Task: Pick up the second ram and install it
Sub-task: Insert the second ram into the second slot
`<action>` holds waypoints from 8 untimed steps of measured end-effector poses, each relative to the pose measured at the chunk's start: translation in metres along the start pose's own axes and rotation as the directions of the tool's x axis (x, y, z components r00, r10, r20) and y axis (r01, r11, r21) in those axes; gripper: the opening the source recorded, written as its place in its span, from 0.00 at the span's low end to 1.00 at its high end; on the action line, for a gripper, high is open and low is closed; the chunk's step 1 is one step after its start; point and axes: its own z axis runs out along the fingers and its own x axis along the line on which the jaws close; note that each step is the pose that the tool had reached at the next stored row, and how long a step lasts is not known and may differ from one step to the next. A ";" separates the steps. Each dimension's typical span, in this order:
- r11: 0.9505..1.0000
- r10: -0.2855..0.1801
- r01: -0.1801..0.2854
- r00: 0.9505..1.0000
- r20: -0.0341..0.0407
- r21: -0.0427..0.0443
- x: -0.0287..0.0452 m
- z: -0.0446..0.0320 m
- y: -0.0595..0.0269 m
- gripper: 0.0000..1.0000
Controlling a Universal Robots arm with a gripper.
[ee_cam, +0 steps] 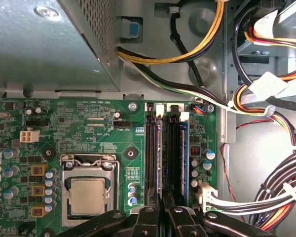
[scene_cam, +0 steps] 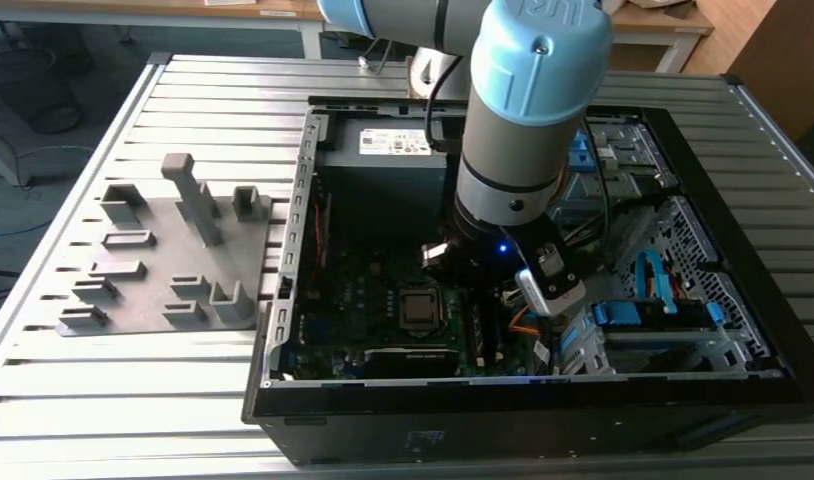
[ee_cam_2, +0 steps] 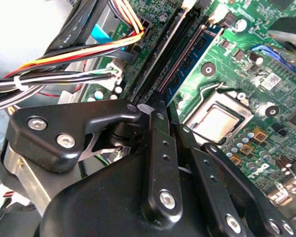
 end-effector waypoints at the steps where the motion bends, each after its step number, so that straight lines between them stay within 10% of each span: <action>1: 1.000 0.000 0.000 1.000 0.000 0.000 -0.0002 0.0003 0.0001 0.14; 8: 1.000 0.000 0.000 1.000 0.000 0.000 -0.0014 0.0014 0.0005 0.14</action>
